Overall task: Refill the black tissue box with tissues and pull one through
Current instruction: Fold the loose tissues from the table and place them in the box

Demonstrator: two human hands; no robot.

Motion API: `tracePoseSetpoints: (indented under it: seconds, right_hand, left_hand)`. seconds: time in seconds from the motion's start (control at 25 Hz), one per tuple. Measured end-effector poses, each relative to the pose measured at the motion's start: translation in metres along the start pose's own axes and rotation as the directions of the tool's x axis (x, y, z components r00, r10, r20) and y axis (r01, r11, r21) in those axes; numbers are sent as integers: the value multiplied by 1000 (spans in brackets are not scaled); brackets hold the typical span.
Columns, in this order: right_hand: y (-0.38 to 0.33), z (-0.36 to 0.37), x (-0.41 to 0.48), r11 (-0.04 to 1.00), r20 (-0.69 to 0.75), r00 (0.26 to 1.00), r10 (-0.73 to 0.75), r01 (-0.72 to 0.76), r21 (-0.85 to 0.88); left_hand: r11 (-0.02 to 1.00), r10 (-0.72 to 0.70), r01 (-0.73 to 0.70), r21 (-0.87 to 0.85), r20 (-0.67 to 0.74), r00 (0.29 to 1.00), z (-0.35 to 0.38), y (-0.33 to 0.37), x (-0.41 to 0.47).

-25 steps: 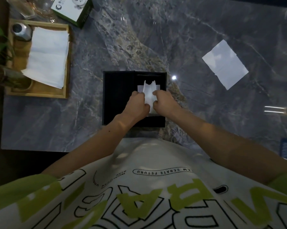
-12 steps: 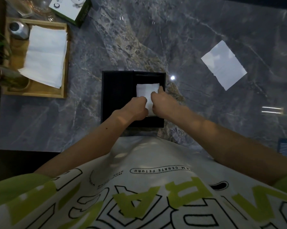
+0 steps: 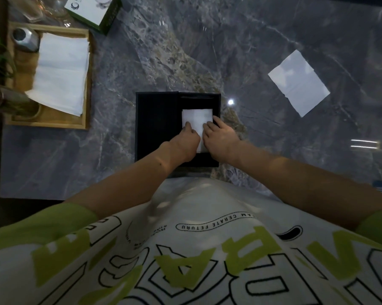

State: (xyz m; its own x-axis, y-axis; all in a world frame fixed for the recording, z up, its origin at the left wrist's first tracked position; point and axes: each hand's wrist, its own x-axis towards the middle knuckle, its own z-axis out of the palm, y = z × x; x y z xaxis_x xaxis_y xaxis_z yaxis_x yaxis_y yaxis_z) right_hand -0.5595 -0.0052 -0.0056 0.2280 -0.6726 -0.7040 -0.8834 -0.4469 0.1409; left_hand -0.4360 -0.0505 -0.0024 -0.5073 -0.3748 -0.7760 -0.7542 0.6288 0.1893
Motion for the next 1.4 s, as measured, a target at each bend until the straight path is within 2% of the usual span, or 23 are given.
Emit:
tracePoseSetpoints:
  seconds: [0.16, 0.36, 0.48, 0.64, 0.72, 0.84, 1.0, 1.12, 1.2, 1.32, 1.4]
  right_hand:
    - [-3, 1, 0, 1000, 49, 999, 5, -4, -23]
    - [-2, 4, -1, 998, -38, 999, 6, -4, 64]
    - [0, 6, -8, 982, -133, 991, 31, -6, 188]
    - [4, 6, -27, 901, -276, 952, 132, 1, 434]
    - [7, 9, -42, 847, -320, 918, 236, -32, 531]
    - [8, 11, -66, 740, -312, 860, 403, -106, 664]
    - [16, 22, -93, 595, -285, 733, 618, -199, 779]
    - [33, 39, -107, 490, -212, 675, 706, -251, 835]
    - [52, 54, -118, 435, -200, 627, 753, -245, 867]
    - [96, 93, -130, 447, -260, 605, 753, -181, 876]
    - [124, 111, -132, 427, -234, 649, 724, -156, 891]
  left_hand:
    - [998, -43, 46, -50, 67, 997, 8, 2, 7]
    - [1000, 4, -2, -23, 97, 995, 16, 1, 12]
    - [992, 36, -38, -124, -14, 999, 11, -1, -1]
    - [958, 124, -168, -232, -192, 973, 7, -11, -25]
    - [928, 162, -258, -269, -332, 929, 8, -15, -34]
    - [901, 144, -311, -303, -467, 872, 8, -15, -37]
    - [872, 195, -435, -224, -657, 728, -5, 8, -28]
    - [863, 216, -472, -181, -713, 667, -15, 42, -18]
    - [865, 209, -471, -172, -730, 651, -21, 66, -9]
    - [880, 149, -424, -215, -722, 676, -26, 109, 13]
    - [885, 47, -355, -300, -702, 711, -30, 132, 27]
